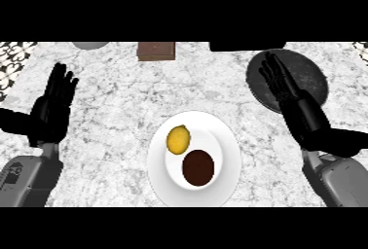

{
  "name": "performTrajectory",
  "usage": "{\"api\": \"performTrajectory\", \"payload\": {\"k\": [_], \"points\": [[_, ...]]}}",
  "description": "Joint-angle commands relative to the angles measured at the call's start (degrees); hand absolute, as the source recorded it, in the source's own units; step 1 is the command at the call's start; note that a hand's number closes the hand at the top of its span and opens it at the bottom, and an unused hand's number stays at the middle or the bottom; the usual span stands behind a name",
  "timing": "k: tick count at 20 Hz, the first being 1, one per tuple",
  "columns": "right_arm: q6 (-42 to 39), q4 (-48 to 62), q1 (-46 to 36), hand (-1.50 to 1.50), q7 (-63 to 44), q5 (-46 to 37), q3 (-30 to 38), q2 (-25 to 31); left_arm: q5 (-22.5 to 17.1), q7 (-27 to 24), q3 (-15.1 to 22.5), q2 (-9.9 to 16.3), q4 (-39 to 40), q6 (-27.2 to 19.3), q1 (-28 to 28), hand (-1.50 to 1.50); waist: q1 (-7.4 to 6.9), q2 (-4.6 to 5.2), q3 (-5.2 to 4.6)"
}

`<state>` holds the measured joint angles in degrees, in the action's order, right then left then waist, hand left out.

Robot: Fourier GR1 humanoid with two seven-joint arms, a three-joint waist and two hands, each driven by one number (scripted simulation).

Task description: Pick the cupcake from the plate and place it in the pan

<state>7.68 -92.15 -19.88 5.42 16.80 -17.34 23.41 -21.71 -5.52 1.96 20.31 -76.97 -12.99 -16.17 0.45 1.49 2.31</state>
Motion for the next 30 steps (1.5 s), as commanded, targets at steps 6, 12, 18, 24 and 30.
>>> {"api": "performTrajectory", "payload": {"k": [6,12,18,24,30], "points": [[-22.0,2.9,-12.2,1.50,0.4,14.7,-6.3,-7.5,3.4,4.8,4.8,1.2,-2.3,0.6,0.6,0.00,-6.34,-0.60,-2.04],[-25.9,7.6,-1.2,-1.50,22.1,-7.0,-5.4,9.4,1.4,11.5,4.5,0.5,-6.6,-0.8,3.5,0.00,-0.57,-1.51,-2.16],[-27.8,15.5,-7.9,-1.50,27.9,-15.3,-2.3,14.0,1.8,14.4,4.1,1.5,-10.8,-0.6,6.3,0.00,-1.22,-1.45,-2.26],[-29.3,9.8,-16.1,-1.50,18.4,-20.6,-5.5,9.7,4.3,15.7,4.1,0.7,-10.8,-1.6,4.2,0.00,-0.57,-1.59,-2.34],[-32.2,10.4,-25.5,-1.50,11.0,-30.7,-11.1,8.8,3.3,16.3,3.5,0.9,-12.0,-0.2,5.9,0.00,-1.32,-1.50,-2.36]]}}
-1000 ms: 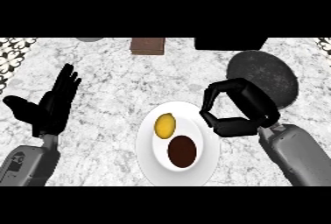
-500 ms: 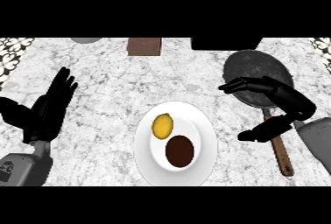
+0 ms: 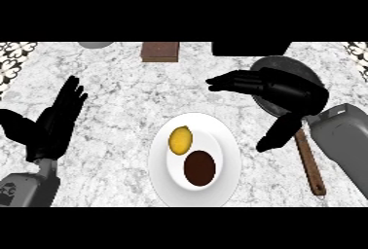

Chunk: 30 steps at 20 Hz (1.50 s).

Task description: Pick the cupcake from the plate and place it in the pan

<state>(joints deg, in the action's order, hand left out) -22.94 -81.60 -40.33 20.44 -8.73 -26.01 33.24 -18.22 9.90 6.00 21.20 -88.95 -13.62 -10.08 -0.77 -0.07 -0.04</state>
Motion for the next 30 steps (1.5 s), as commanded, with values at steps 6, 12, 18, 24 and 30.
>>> {"api": "performTrajectory", "payload": {"k": [6,12,18,24,30], "points": [[-5.8,-0.6,-6.0,-1.50,-10.3,-13.9,-11.5,-4.9,1.1,0.8,0.2,-1.5,-1.7,-0.4,1.1,0.00,-0.08,0.09,-0.01],[-16.0,-3.8,-6.1,-1.50,-15.2,-17.5,-16.7,-4.4,2.3,-0.1,0.0,-1.2,-3.7,0.0,3.6,0.00,0.42,-0.14,0.01],[-19.4,-12.4,-3.4,-1.50,-17.9,-23.7,-17.0,-5.2,2.6,3.7,-2.2,-1.6,-2.1,-0.2,-1.1,0.00,1.02,-0.11,0.04],[-15.9,-18.8,1.3,-1.50,-19.3,-33.2,-17.4,-3.2,3.1,3.8,-3.0,-2.7,-4.5,-0.2,0.4,0.00,0.78,-0.07,0.06],[-22.0,-21.9,4.7,-1.50,-23.7,-35.1,-15.2,-12.3,4.7,4.1,-3.6,-3.6,-5.5,1.4,2.3,0.00,0.60,0.00,0.05]]}}
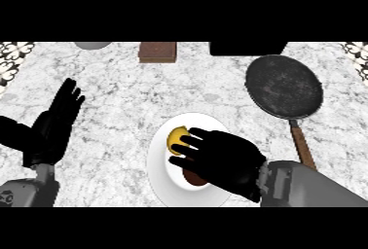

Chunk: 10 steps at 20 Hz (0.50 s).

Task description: Pick the cupcake from the plate and place it in the pan

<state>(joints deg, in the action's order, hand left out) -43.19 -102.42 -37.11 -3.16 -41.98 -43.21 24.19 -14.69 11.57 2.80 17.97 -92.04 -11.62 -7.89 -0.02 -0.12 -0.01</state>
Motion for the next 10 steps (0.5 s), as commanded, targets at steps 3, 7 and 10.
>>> {"api": "performTrajectory", "payload": {"k": [3,7,10], "points": [[-3.3,2.6,0.1,-1.50,-3.4,-5.5,-1.1,-10.0,1.6,2.4,-0.6,-1.6,2.6,0.2,-4.1,0.00,-0.14,0.11,0.00],[-2.9,-0.3,6.5,-1.50,-2.1,-10.1,-1.7,-5.8,2.3,0.4,-1.0,-3.4,0.6,0.4,0.1,0.00,-0.12,0.06,0.01],[-2.4,4.6,5.3,-1.50,-3.9,-13.8,-2.8,-10.6,2.5,0.9,-1.8,-1.9,0.6,2.6,-0.8,0.00,-0.22,0.08,0.01]]}}
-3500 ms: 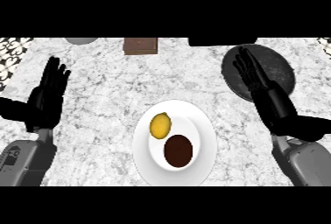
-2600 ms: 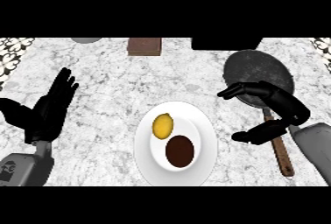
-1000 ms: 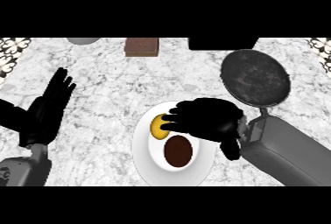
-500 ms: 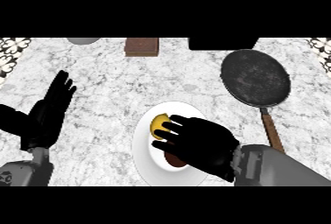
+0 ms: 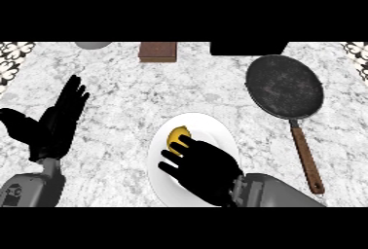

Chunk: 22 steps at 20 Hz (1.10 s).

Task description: Pick the cupcake from the plate and place it in the pan

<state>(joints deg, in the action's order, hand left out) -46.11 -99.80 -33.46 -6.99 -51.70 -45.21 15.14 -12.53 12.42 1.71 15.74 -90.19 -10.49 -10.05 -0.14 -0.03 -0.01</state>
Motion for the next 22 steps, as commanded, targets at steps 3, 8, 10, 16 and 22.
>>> {"api": "performTrajectory", "payload": {"k": [3,8,10,16,22], "points": [[2.5,10.8,-2.6,-1.50,1.8,-5.8,0.9,-6.5,0.2,-1.0,-2.6,1.1,2.8,3.2,-1.4,0.00,-0.21,0.11,0.00],[5.0,9.9,3.5,-1.50,4.3,-10.0,-1.5,-6.3,2.2,-1.8,-1.9,-2.3,0.6,1.2,0.8,0.00,0.02,0.02,0.01],[6.9,16.3,0.7,-1.50,7.7,-11.5,0.2,-7.1,2.0,0.1,-1.9,-1.8,-2.5,2.1,2.8,0.00,-0.25,0.04,0.01],[9.4,18.5,2.5,-1.50,12.0,-15.9,1.5,-7.0,3.7,-5.4,-1.8,-4.4,1.7,3.6,3.4,0.00,-0.08,0.04,0.00],[14.3,25.9,2.8,-1.50,15.3,-18.1,4.2,-11.2,2.4,2.8,-4.8,-1.6,-3.3,4.4,0.1,0.00,-0.26,0.08,0.02]]}}
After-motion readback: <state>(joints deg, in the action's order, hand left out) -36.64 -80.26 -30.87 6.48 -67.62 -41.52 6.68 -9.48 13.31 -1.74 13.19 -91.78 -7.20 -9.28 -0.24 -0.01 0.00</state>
